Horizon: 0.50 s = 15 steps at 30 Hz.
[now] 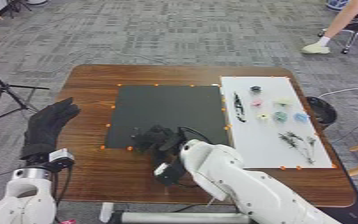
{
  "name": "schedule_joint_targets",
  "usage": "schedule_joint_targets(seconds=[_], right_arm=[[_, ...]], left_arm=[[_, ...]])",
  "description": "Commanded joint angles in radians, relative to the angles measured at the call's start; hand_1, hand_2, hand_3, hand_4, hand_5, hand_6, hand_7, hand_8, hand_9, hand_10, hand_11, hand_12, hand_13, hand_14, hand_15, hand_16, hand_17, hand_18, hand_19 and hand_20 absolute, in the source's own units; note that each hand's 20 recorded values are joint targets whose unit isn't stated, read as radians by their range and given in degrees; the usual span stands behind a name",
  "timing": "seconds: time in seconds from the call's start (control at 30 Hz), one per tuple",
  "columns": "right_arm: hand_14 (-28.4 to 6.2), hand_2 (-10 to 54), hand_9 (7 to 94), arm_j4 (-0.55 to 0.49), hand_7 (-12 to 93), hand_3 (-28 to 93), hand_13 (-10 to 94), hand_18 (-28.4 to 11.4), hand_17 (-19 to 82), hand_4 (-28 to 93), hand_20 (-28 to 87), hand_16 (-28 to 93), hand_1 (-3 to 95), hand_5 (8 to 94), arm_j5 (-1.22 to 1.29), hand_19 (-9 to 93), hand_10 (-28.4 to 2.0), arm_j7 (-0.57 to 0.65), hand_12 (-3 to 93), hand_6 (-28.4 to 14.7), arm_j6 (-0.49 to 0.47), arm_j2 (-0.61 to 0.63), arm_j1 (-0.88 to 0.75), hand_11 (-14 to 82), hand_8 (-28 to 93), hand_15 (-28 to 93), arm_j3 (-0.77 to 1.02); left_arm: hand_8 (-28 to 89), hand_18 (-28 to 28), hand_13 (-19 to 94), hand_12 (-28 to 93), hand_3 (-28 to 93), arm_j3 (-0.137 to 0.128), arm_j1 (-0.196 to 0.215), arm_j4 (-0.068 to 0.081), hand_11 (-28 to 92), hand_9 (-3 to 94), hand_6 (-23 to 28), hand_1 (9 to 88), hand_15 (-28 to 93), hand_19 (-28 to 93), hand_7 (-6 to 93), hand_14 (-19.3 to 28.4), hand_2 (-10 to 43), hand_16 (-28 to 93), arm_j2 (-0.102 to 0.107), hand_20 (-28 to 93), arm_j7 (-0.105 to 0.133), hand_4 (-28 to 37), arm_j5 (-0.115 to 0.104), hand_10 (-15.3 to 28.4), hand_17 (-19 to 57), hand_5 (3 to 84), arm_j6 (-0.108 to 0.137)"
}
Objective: Arrange flowers
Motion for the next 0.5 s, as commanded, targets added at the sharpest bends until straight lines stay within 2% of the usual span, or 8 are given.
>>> schedule_joint_targets(seconds=[0.03,0.27,0.5], right_arm=[[-8.1,11.0,58.3,0.02,7,55,87,-19.3,48,-9,44,31,24.0,61.5,-0.001,87,-15.0,-0.009,9.6,-6.2,-0.015,-0.042,0.028,7.3,-6,43,-0.008],[-8.0,11.0,58.4,0.02,7,55,86,-19.3,48,-9,44,31,24.2,61.6,-0.021,87,-15.0,-0.012,9.6,-6.0,0.002,-0.047,0.031,7.3,-6,43,-0.008],[-8.2,11.1,58.4,-0.079,7,55,86,-19.4,48,-9,44,31,24.0,61.6,0.005,87,-15.0,0.03,9.6,-6.0,0.075,0.02,-0.046,7.3,-6,43,0.037]], left_arm=[[-7,13.0,38,12,71,0.008,-0.002,0.001,20,49.3,3.8,22.3,24,12,13.1,18.9,3.8,0,-0.008,21,0.003,-28.3,-0.002,15.2,6.8,50.8,-0.006],[-7,13.0,38,12,71,0.013,-0.012,0.006,20,49.3,3.7,22.3,24,12,13.1,19.0,3.8,0,-0.011,21,0.007,-28.3,0.002,15.2,6.8,50.7,-0.013],[-7,13.0,38,12,71,-0.007,0.011,-0.008,20,49.2,3.8,22.3,24,12,13.1,19.0,3.8,0,-0.011,21,0.003,-28.3,-0.002,15.1,6.7,50.7,-0.004]])
